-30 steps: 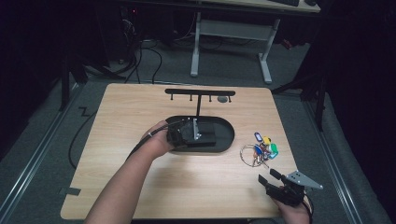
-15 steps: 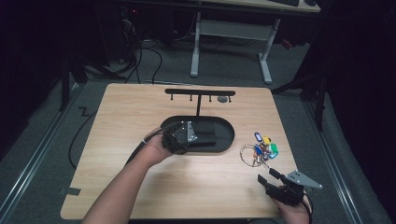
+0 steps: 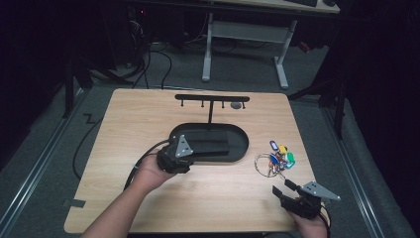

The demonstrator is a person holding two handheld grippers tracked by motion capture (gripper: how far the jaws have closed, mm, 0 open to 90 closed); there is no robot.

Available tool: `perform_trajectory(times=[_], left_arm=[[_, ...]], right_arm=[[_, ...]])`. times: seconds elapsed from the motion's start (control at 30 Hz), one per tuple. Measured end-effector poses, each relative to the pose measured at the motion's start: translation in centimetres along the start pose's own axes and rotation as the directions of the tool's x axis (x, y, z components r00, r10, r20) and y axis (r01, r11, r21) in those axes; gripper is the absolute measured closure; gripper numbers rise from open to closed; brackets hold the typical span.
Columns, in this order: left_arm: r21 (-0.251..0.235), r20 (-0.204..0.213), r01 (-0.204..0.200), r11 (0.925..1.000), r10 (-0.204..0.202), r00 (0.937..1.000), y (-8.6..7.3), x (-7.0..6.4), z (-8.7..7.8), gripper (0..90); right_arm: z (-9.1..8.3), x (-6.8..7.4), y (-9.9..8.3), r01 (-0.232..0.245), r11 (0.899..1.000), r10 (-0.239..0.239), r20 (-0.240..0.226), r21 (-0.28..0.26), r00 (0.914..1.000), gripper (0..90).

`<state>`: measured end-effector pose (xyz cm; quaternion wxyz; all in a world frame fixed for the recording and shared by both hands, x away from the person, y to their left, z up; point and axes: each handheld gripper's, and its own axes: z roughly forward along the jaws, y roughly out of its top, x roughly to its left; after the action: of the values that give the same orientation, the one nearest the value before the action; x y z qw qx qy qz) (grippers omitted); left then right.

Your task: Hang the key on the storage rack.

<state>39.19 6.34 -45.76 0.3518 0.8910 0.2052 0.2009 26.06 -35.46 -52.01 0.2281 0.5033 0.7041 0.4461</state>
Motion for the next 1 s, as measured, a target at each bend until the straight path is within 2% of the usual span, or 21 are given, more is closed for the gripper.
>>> perform_trajectory(times=[0.07, 0.17, 0.2, 0.23, 0.5, 0.6, 0.73, 0.77, 0.8, 0.83, 0.87, 1.0], left_arm=[[-0.021, 0.004, 0.052, 0.9984, -0.052, 0.9986, -1.5, -0.1, -0.8, 47.4], [-0.041, 0.007, 0.087, 0.9954, -0.087, 0.9962, -3.0, -0.5, -1.6, 47.2], [-0.041, 0.007, 0.087, 0.9954, -0.087, 0.9962, -3.0, -0.5, -1.6, 47.2], [-0.048, 0.003, 0.110, 0.9927, -0.110, 0.9939, -3.9, -0.8, -2.2, 47.0], [-0.113, 0.003, 0.211, 0.9710, -0.212, 0.9774, -8.1, -2.4, -5.2, 45.9], [-0.121, 0.000, 0.256, 0.9590, -0.258, 0.9661, -9.8, -2.9, -6.4, 45.0], [-0.173, -0.016, 0.317, 0.9325, -0.325, 0.9457, -12.4, -3.6, -7.9, 44.9], [-0.175, -0.016, 0.327, 0.9287, -0.334, 0.9423, -13.0, -3.8, -8.1, 44.8], [-0.175, -0.016, 0.327, 0.9287, -0.334, 0.9423, -13.0, -3.8, -8.1, 44.9], [-0.171, 0.006, 0.364, 0.9156, -0.368, 0.9296, -14.1, -3.9, -8.3, 44.9], [-0.163, 0.006, 0.370, 0.9145, -0.374, 0.9273, -14.3, -3.9, -8.3, 44.7], [-0.172, -0.036, 0.339, 0.9249, -0.350, 0.9361, -14.7, -3.7, -8.9, 43.6]], right_arm=[[0.0, 0.0, 0.0, 0.003, 1.000, -0.003, 0.000, 0.001, 1.0000, 38.0], [0.0, 0.1, 0.0, 0.003, 1.000, -0.003, 0.001, 0.001, 1.0000, 38.0], [0.0, 0.1, 0.0, 0.002, 1.000, -0.002, 0.001, 0.002, 1.0000, 38.0], [0.1, 0.1, 0.0, 0.003, 1.000, -0.003, 0.001, 0.003, 1.0000, 38.0], [0.0, 0.2, 0.0, 0.004, 1.000, -0.004, 0.005, 0.003, 1.0000, 38.0], [0.1, 0.2, 0.0, 0.005, 1.000, -0.005, 0.004, 0.004, 1.0000, 38.0], [0.1, 0.4, 0.0, 0.007, 1.000, -0.007, 0.003, 0.009, 1.0000, 38.0], [0.2, 0.4, 0.0, 0.008, 1.000, -0.008, 0.003, 0.011, 1.0000, 38.0], [0.2, 0.4, 0.0, 0.008, 1.000, -0.008, 0.003, 0.011, 1.0000, 38.0], [0.2, 0.4, 0.0, 0.011, 1.000, -0.011, 0.003, 0.010, 0.9999, 38.1], [0.3, 0.5, 0.1, 0.013, 1.000, -0.013, 0.003, 0.012, 0.9999, 38.1], [0.9, 0.9, 0.5, 0.017, 1.000, -0.017, 0.006, 0.014, 0.9998, 37.9]])
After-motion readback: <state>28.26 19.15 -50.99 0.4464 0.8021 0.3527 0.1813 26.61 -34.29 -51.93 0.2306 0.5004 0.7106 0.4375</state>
